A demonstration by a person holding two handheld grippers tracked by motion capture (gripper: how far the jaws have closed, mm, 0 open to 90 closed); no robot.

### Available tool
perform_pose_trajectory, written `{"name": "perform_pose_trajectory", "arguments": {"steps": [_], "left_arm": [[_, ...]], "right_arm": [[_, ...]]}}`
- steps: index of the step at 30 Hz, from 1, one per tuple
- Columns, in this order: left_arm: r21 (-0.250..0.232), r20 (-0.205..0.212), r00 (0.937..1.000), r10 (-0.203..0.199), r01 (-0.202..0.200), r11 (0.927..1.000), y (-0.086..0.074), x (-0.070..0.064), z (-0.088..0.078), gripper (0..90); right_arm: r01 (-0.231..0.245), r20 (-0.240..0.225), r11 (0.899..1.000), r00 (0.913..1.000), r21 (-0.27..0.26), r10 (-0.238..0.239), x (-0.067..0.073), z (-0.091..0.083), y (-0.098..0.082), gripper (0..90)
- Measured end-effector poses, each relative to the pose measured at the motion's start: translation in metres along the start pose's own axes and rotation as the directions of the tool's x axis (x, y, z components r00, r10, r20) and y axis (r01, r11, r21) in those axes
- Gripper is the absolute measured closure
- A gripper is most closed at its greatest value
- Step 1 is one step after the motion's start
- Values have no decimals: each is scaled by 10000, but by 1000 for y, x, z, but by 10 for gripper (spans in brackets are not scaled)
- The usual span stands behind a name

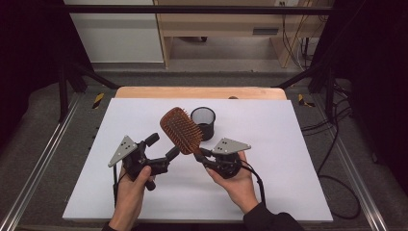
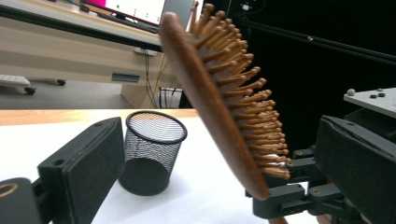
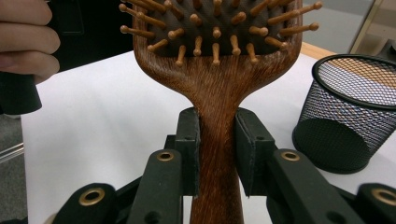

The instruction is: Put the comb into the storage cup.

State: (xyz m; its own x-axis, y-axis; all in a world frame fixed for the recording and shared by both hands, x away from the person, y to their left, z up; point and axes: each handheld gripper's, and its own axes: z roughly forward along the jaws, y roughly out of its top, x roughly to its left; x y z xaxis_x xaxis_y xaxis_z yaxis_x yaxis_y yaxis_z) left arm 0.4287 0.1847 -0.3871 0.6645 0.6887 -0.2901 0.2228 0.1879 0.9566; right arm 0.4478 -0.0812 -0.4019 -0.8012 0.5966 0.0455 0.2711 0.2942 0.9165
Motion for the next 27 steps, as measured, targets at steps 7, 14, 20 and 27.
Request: {"name": "perform_pose_trajectory", "arguments": {"steps": [7,14,20,27], "left_arm": [[-94,206,9992,-343,345,9994,-2,0,1,24],[-85,248,9945,-1015,1017,9948,-5,5,1,26],[-200,76,9897,-1431,1432,9895,-4,11,-1,39],[-479,-170,9848,-1728,1718,9840,-2,13,-5,95]], "right_arm": [[87,-68,9999,9999,63,-86,5,4,-3,729],[285,-128,9990,9995,354,-281,15,12,-6,729],[673,-203,9963,9976,526,-663,25,19,-8,729],[975,-209,9932,9951,642,-963,32,23,-10,729]]}}
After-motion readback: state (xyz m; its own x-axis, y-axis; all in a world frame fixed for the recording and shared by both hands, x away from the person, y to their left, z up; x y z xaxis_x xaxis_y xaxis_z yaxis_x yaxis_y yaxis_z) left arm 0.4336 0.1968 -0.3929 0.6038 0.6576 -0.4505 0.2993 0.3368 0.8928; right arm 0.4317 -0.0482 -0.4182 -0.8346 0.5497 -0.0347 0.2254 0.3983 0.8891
